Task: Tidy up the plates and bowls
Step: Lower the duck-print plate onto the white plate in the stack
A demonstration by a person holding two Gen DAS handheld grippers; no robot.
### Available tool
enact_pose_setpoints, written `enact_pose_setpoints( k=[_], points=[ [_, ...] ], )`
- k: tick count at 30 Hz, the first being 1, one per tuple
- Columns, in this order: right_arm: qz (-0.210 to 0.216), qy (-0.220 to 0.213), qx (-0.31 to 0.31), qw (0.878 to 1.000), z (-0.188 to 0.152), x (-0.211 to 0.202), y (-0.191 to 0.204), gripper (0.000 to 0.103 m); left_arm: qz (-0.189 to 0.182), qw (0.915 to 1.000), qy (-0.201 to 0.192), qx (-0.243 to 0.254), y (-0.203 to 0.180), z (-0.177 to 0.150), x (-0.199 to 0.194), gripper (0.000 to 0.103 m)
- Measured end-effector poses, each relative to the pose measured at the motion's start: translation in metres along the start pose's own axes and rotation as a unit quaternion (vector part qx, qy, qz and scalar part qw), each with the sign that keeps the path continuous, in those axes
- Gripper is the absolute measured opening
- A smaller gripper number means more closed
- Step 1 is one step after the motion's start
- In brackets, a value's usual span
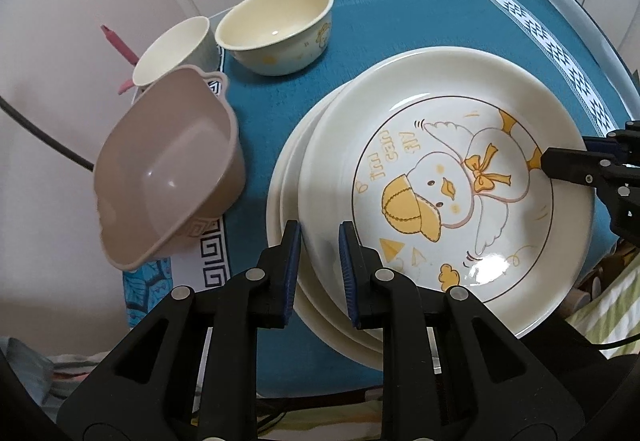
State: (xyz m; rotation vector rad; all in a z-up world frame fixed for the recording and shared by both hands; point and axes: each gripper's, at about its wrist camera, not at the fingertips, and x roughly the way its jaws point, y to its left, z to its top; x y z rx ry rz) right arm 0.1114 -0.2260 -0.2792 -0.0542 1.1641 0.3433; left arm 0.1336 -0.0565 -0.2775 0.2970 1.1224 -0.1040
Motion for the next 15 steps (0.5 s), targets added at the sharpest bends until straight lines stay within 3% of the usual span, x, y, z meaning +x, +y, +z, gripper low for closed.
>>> enact_pose_setpoints(
  k=[6, 15],
  points=[
    [-0.011, 0.003, -0.001, 1.0, 0.001, 0.001, 0.003, 0.014, 0.001, 1.0, -0.004, 0.006, 0.0, -0.002, -0.002, 0.017],
    [-0.06, 0.011, -0.008, 0.998, 0.003, 0.004, 0.015, 0.015, -0.006, 0.9998, -0.009, 0.018, 0.002, -0.006, -0.005, 0.017]
  ],
)
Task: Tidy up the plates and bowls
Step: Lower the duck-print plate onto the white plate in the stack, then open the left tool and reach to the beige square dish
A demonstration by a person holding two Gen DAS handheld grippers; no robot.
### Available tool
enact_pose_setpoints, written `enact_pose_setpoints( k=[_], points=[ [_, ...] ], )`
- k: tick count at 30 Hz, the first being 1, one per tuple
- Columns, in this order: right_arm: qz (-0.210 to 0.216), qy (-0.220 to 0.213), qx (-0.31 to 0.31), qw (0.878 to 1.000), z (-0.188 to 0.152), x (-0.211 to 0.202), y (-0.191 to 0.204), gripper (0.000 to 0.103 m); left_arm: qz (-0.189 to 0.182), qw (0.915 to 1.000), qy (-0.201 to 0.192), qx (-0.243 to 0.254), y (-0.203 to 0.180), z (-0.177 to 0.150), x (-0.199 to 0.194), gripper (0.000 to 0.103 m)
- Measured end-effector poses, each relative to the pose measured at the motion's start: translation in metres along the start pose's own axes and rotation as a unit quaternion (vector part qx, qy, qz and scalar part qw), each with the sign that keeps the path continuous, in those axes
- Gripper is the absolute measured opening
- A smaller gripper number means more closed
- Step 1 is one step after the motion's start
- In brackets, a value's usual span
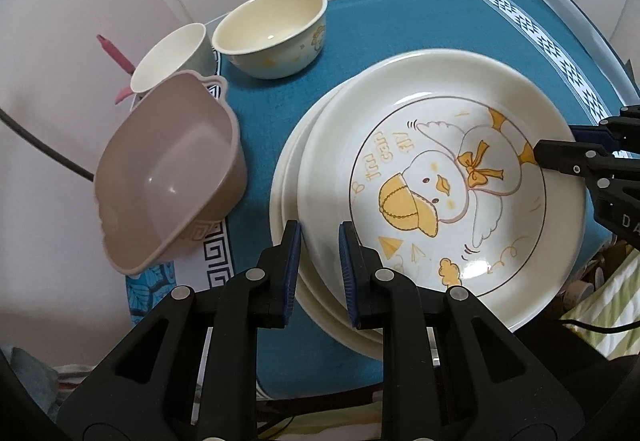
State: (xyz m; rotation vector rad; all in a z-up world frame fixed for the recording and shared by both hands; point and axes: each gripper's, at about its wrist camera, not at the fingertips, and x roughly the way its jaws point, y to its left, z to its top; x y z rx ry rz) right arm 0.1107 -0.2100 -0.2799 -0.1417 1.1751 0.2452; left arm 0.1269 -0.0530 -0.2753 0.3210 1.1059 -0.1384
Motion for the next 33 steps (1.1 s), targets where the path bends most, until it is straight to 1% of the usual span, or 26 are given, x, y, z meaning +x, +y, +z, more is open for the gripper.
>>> enact_pose_setpoints(
  k=[5, 11, 14, 16, 18, 21, 22, 23, 24, 25, 26, 27, 28, 29, 31, 33],
  points=[
    [-0.025, 0.005, -0.003, 1.0, -0.002, 0.001, 0.009, 0.015, -0.001, 1.0, 0.001, -0.005, 0.005, -0.001, -0.002, 0.017],
    [-0.025, 0.01, -0.016, 1.0, -0.003, 0.002, 0.01, 0.015, -0.005, 0.9995, 0.007, -0.029, 0.008, -0.001, -0.002, 0.017],
    [-0.004, 0.004, -0.009, 1.0, -0.002, -0.004, 0.004, 0.015, -0.004, 0.9989, 0.004, -0.047, 0.011, 0.001, -0.012, 0.017],
    [0.016, -0.014, -0.006, 1.0, 0.001, -0.014, -0.001, 0.015, -0.005, 0.9978, -0.002, -0.065, 0.016, 0.004, -0.027, 0.017],
    [0.037, -0.032, -0.005, 0.999, 0.006, -0.026, -0.005, 0.015, -0.012, 0.9956, -0.018, -0.092, 0.024, 0.008, -0.046, 0.017],
    [0.08, -0.07, -0.003, 0.994, 0.02, -0.051, -0.012, 0.015, -0.007, 0.9898, -0.049, -0.133, 0.038, 0.014, -0.078, 0.017],
    [0.095, -0.082, -0.01, 0.992, 0.025, -0.06, -0.014, 0.015, -0.003, 0.9869, -0.058, -0.151, 0.044, 0.015, -0.088, 0.018],
    [0.107, -0.091, -0.017, 0.99, 0.031, -0.068, -0.015, 0.016, 0.002, 0.9819, -0.07, -0.176, 0.053, 0.015, -0.1, 0.021],
    [0.121, -0.099, -0.024, 0.987, 0.037, -0.076, -0.015, 0.026, 0.004, 0.9778, -0.078, -0.194, 0.06, 0.015, -0.107, 0.029],
    [0.132, -0.106, -0.029, 0.985, 0.043, -0.08, -0.016, 0.039, 0.006, 0.9735, -0.085, -0.212, 0.067, 0.014, -0.113, 0.068],
    [0.142, -0.113, -0.036, 0.983, 0.049, -0.084, -0.016, 0.076, 0.015, 0.9675, -0.096, -0.233, 0.078, 0.013, -0.119, 0.101],
    [0.15, -0.118, -0.04, 0.981, 0.054, -0.086, -0.014, 0.102, 0.028, 0.9617, -0.117, -0.246, 0.086, 0.009, -0.125, 0.102],
    [0.162, -0.127, -0.044, 0.978, 0.06, -0.088, -0.012, 0.102, 0.04, 0.9573, -0.13, -0.255, 0.093, 0.006, -0.13, 0.103],
    [0.169, -0.131, -0.047, 0.976, 0.065, -0.09, -0.009, 0.102, 0.046, 0.9562, -0.128, -0.26, 0.1, 0.004, -0.129, 0.103],
    [0.172, -0.127, -0.06, 0.975, 0.076, -0.088, 0.003, 0.102, 0.052, 0.9561, -0.103, -0.269, 0.119, 0.0, -0.118, 0.103],
    [0.166, -0.109, -0.083, 0.976, 0.087, -0.081, 0.02, 0.102, 0.047, 0.9523, -0.096, -0.286, 0.134, -0.006, -0.108, 0.103]
  ],
)
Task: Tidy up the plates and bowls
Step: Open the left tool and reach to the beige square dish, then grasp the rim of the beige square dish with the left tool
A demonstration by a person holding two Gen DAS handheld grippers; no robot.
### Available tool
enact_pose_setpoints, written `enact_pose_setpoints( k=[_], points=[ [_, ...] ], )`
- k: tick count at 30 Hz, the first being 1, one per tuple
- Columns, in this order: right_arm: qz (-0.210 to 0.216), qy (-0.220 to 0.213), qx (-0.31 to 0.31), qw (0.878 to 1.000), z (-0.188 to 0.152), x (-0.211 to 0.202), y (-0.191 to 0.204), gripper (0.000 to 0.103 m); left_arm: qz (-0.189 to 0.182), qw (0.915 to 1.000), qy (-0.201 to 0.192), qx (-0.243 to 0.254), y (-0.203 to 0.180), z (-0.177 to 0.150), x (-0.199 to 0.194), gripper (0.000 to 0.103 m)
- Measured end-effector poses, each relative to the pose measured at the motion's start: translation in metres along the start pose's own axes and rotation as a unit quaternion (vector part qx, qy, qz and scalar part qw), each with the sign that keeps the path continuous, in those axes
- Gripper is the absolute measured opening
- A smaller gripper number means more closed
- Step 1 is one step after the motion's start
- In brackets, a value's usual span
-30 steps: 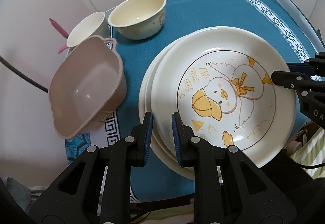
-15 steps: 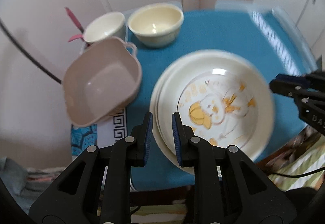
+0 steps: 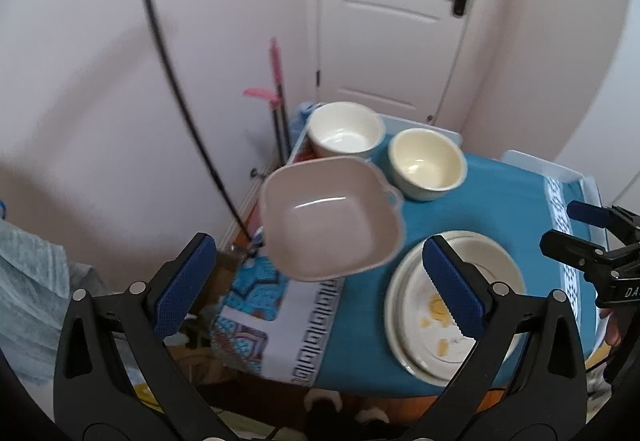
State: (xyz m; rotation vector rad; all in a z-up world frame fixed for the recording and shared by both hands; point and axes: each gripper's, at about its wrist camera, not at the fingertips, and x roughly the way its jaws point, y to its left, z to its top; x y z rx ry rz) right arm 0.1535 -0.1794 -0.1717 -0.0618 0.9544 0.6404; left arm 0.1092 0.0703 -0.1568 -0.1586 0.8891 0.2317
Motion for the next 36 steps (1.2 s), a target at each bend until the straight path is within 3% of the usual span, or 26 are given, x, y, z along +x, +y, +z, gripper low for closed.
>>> enact_pose_setpoints(
  k=[4, 9, 13, 17, 21, 23, 27, 30, 36],
  points=[
    [-0.013, -0.004, -0.032, 0.999, 0.017, 0.026, 0.027, 0.102, -0.031, 0.9975, 0.035, -0.053, 0.041, -0.004, 0.038, 0.103],
    [0.015, 0.054, -0.017, 0.998, 0.036, 0.092, 0.044, 0.102, -0.081, 0.9892, 0.086, -0.087, 0.073, -0.015, 0.085, 0.099],
    [0.003, 0.09, -0.025, 0.996, 0.037, 0.136, 0.059, 0.097, -0.127, 0.9793, 0.129, -0.09, 0.082, -0.019, 0.121, 0.07],
    [0.003, 0.124, -0.02, 0.992, 0.034, 0.171, 0.066, 0.073, -0.159, 0.9711, 0.157, -0.084, 0.082, -0.019, 0.151, 0.056],
    [-0.001, 0.142, -0.009, 0.99, 0.03, 0.19, 0.068, 0.06, -0.169, 0.9696, 0.166, -0.061, 0.074, -0.015, 0.169, 0.049],
    [-0.003, 0.148, -0.002, 0.989, 0.029, 0.198, 0.067, 0.049, -0.17, 0.9696, 0.168, -0.054, 0.072, -0.013, 0.176, 0.034],
    [-0.004, 0.156, 0.004, 0.988, 0.027, 0.208, 0.068, 0.023, -0.166, 0.967, 0.188, -0.043, 0.073, -0.012, 0.19, 0.02],
    [-0.011, 0.159, 0.005, 0.987, 0.026, 0.21, 0.069, 0.015, -0.164, 0.9678, 0.188, -0.034, 0.073, -0.01, 0.191, 0.019],
    [-0.005, 0.139, 0.005, 0.99, 0.022, 0.198, 0.074, 0.015, -0.139, 0.9753, 0.172, -0.005, 0.066, -0.006, 0.174, 0.019]
  ],
)
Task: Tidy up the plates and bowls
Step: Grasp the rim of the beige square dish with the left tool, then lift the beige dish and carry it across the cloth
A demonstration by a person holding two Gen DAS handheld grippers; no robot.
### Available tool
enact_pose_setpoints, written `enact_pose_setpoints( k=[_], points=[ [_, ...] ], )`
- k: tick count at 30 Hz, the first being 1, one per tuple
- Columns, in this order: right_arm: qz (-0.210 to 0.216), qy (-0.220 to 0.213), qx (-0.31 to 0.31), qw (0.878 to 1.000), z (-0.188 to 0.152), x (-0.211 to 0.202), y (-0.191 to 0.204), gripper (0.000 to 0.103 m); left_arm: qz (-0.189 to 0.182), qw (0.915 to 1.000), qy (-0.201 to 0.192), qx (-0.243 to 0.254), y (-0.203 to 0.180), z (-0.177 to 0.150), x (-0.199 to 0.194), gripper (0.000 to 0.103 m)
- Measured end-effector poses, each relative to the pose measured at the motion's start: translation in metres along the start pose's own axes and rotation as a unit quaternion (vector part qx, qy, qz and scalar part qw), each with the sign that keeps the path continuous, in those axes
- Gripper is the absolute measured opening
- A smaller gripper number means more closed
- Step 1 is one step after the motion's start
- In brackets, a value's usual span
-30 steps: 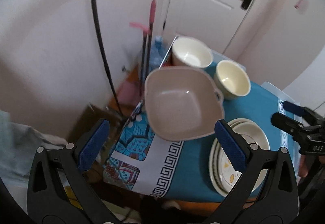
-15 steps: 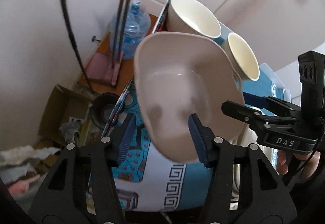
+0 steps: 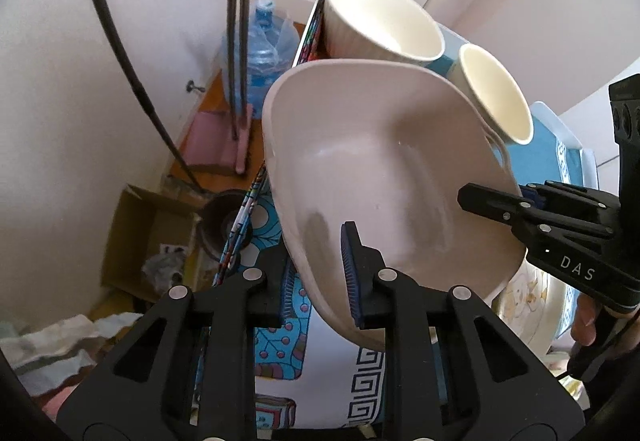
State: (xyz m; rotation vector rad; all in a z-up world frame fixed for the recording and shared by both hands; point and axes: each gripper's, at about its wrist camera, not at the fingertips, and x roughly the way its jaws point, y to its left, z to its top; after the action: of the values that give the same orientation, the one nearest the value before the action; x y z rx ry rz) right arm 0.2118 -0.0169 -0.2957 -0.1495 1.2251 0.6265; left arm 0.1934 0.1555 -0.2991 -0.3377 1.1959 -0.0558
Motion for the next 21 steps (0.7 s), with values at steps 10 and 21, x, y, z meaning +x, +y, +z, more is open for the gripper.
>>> enact_pose_setpoints(
  k=[10, 21],
  points=[
    [0.025, -0.076, -0.008, 0.997, -0.028, -0.083, -0.013, 0.015, 0.03, 0.9953, -0.082, 0.042, -0.069, -0.006, -0.081, 0.019],
    [-0.022, -0.152, 0.035, 0.988, -0.127, -0.219, -0.095, 0.015, -0.015, 0.985, -0.118, 0.124, -0.233, -0.039, -0.114, 0.019]
  ],
)
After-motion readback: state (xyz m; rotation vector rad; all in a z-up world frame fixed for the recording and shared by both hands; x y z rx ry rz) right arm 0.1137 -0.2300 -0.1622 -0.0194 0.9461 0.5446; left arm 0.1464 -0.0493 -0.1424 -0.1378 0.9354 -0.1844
